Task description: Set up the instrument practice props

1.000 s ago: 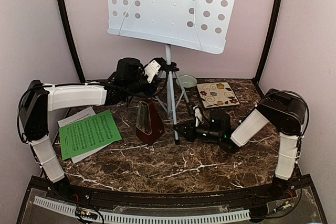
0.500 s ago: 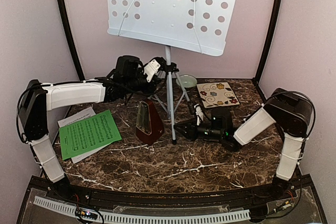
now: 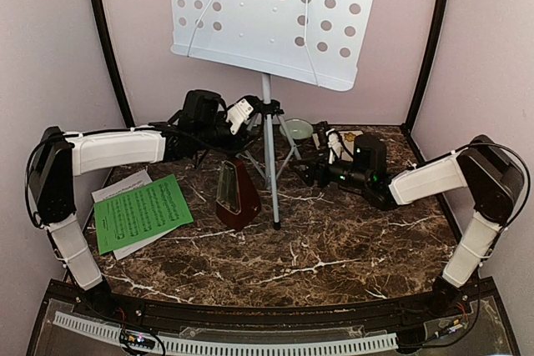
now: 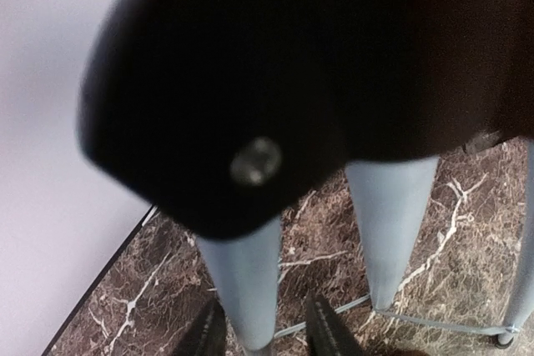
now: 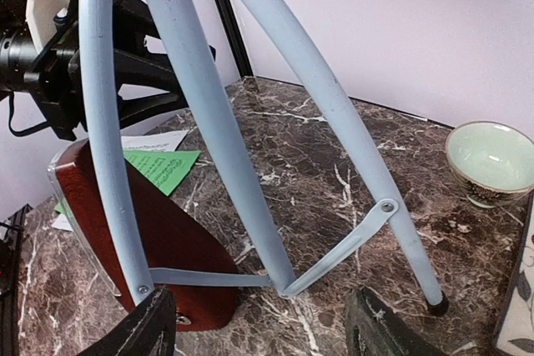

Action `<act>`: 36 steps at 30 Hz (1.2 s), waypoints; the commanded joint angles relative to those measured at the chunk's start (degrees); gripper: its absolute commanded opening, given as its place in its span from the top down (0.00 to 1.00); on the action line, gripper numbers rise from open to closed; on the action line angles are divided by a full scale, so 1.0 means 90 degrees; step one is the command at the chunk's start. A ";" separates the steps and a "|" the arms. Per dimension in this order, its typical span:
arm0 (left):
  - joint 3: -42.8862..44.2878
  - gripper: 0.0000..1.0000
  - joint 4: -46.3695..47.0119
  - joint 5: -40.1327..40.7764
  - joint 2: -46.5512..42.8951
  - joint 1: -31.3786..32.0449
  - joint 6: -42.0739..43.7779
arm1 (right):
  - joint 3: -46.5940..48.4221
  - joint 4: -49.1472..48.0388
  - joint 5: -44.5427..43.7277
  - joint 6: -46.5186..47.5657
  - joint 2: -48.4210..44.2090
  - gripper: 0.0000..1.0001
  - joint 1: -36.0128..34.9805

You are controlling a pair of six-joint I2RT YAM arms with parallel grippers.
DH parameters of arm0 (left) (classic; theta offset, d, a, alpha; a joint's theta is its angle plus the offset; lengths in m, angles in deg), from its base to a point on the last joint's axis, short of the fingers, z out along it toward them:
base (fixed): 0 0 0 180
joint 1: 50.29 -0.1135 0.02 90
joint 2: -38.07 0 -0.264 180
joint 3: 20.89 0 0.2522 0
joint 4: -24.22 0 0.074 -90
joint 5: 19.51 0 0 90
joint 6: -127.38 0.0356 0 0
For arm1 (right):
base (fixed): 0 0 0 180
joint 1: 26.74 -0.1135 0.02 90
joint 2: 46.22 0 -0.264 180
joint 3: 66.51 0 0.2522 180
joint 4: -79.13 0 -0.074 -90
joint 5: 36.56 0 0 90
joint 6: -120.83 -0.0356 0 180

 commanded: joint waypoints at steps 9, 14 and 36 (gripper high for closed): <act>-0.0555 0.44 -0.0306 -0.1485 -0.0844 -0.1172 -0.0261 | 0.0841 0.0757 -0.0207 0.0966 0.0153 0.27 0.0502; -0.0565 0.44 -0.0399 -0.2535 -0.0647 -0.1829 -0.0034 | 0.1491 0.1409 -0.0009 0.1497 0.0550 0.27 0.0616; -0.1172 0.52 0.0838 -0.4027 0.0927 -0.2018 0.1259 | 0.2554 0.1889 0.1233 0.2573 0.2132 0.30 0.1171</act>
